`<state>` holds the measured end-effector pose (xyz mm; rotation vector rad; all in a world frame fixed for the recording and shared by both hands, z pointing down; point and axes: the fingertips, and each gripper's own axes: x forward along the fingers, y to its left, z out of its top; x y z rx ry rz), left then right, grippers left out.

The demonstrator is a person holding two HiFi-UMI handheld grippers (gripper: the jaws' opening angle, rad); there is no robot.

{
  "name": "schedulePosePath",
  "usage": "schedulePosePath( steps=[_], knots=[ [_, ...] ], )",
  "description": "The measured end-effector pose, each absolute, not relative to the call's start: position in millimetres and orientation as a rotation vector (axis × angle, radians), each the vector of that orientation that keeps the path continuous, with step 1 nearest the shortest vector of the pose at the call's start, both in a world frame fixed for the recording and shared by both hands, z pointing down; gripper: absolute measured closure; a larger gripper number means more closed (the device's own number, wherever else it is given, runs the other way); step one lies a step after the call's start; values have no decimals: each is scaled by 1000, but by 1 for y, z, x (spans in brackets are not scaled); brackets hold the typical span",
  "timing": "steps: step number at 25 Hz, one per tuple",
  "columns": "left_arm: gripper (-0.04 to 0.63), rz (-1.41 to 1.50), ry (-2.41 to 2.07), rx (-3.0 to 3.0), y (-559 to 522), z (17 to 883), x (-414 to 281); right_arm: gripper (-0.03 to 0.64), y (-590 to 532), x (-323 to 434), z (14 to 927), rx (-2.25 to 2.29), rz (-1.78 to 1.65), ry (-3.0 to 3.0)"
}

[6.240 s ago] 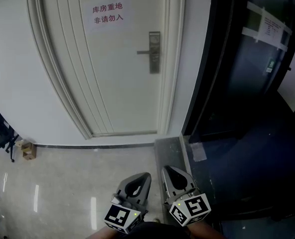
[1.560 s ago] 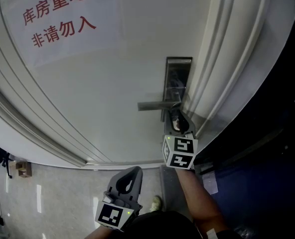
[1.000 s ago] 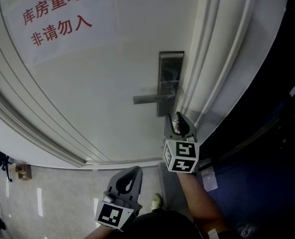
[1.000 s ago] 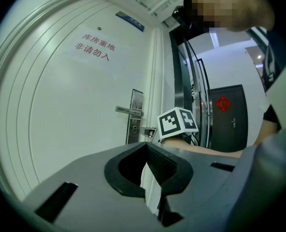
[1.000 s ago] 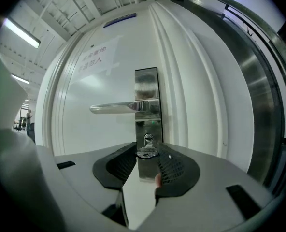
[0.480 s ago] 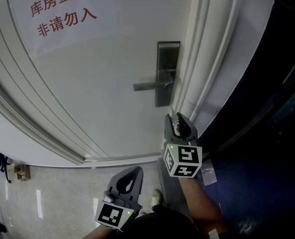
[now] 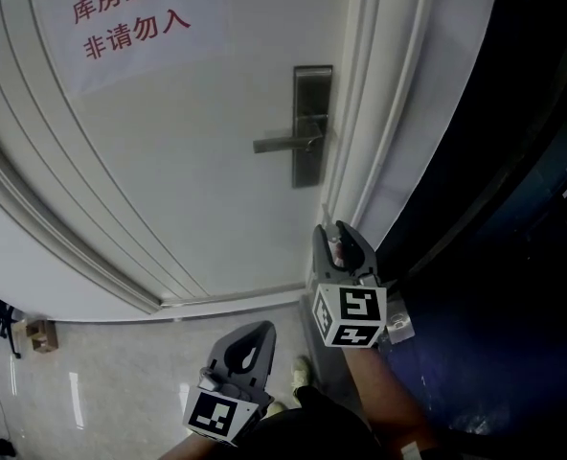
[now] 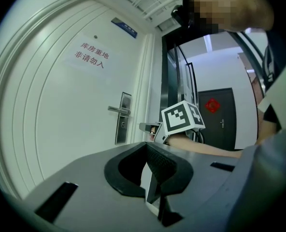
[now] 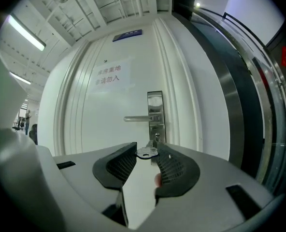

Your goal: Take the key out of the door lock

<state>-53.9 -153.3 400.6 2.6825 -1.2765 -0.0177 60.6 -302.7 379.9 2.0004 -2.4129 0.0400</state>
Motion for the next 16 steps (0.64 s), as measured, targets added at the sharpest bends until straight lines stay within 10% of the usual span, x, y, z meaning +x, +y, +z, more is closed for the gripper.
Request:
schedulePosePath(
  steps=[16],
  knots=[
    [591, -41, -1241, 2710, -125, 391, -63, 480, -267, 47, 369, 2002, 8, -2405]
  ],
)
